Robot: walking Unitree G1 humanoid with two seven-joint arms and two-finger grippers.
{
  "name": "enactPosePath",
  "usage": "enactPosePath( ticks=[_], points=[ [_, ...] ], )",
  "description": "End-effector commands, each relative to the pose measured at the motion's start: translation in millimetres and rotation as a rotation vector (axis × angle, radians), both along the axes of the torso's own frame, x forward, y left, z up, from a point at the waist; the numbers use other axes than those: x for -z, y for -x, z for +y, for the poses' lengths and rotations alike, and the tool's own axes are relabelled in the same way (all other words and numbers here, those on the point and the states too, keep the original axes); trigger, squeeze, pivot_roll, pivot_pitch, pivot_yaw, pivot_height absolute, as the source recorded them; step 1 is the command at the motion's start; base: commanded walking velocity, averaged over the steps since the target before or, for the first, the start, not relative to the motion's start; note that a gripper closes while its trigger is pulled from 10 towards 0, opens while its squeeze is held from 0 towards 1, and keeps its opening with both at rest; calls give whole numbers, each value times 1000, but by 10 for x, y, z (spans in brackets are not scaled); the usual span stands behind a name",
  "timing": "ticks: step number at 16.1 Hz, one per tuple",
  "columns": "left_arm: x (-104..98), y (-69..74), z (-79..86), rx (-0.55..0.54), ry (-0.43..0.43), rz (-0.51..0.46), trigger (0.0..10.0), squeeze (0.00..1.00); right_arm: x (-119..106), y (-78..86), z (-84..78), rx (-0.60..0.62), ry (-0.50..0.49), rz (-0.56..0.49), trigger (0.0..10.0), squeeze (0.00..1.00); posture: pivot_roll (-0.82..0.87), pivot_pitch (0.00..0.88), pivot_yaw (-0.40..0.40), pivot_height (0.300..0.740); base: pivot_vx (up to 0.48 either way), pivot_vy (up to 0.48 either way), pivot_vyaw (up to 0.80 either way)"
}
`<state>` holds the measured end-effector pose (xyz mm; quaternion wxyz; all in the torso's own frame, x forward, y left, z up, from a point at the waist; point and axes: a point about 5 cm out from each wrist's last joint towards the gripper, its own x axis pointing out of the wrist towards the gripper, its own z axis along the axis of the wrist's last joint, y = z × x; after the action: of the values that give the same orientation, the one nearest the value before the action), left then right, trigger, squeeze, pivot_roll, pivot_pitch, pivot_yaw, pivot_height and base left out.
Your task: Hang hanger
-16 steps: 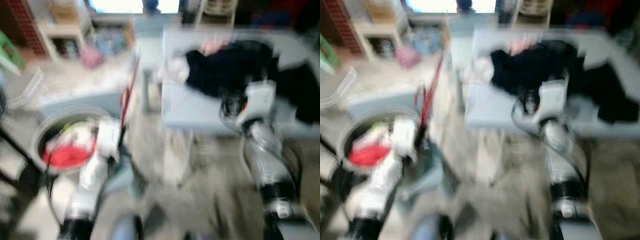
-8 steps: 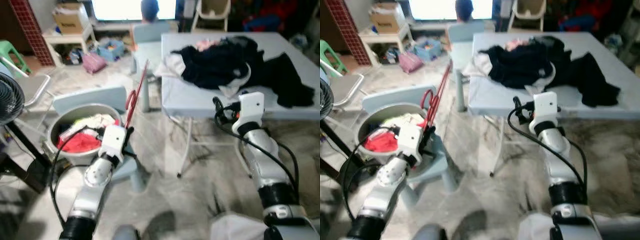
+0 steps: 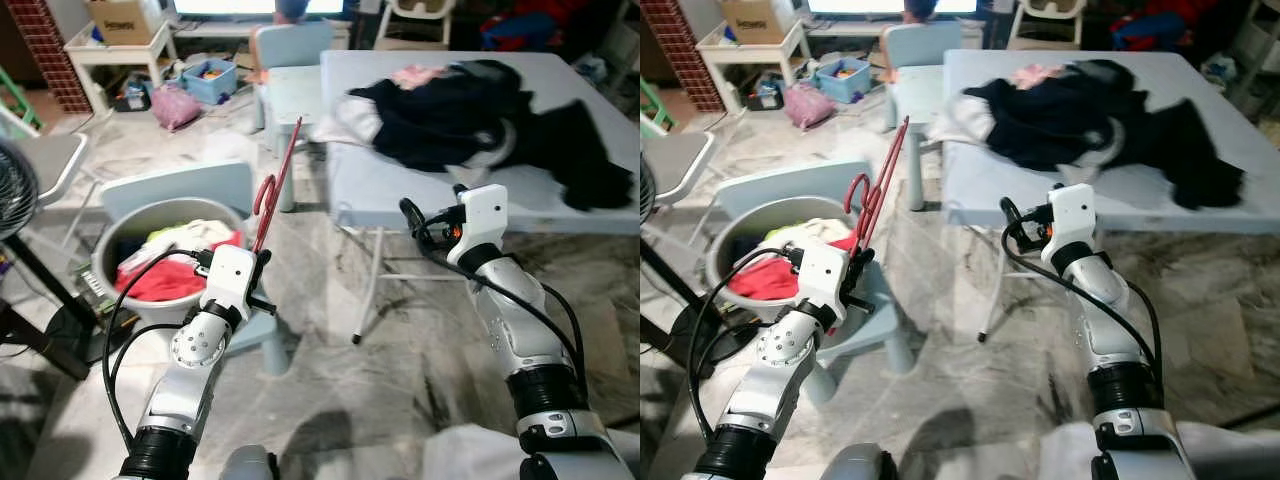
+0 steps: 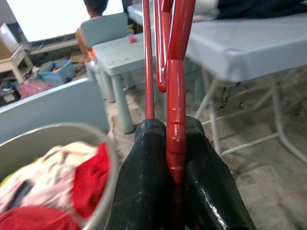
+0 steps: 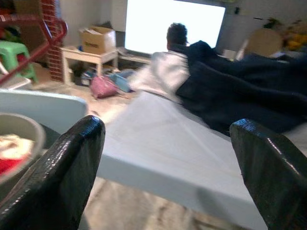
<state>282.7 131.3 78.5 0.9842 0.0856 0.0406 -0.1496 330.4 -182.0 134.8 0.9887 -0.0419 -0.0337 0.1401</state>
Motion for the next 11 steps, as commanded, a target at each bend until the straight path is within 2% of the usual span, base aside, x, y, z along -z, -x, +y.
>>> enactPosePath(
  ticks=[1,4,7,8,9,10,11],
  points=[
    [9,-6,23,7,-21,12,10000,0,-61,1,22,-21,-15,-18,10000,0,-13,0,-12,740,0,472,0],
    [31,7,-5,19,-27,23,10000,0,-48,-10,4,-9,27,-14,10000,0,-15,0,-11,740,0,471,0],
    [49,19,-10,35,-40,27,10000,0,-39,-37,-46,26,109,-23,10000,0,-15,0,-8,740,0,467,0],
    [52,20,-8,51,-51,27,10000,0,-21,-39,-32,-4,98,-9,10000,0,-15,0,-8,740,0,442,0],
    [54,24,4,79,-78,18,10000,0,-3,-38,-37,-3,121,-4,10000,0,-17,0,-5,740,0,0,0],
    [72,42,28,125,-68,47,10000,0,-14,-39,-46,-1,149,-23,10000,0,-20,0,-5,740,0,0,0],
    [89,63,92,164,-75,70,10000,0,-12,-23,-26,-65,168,-14,10000,0,-21,0,-5,740,0,0,0]
  ],
)
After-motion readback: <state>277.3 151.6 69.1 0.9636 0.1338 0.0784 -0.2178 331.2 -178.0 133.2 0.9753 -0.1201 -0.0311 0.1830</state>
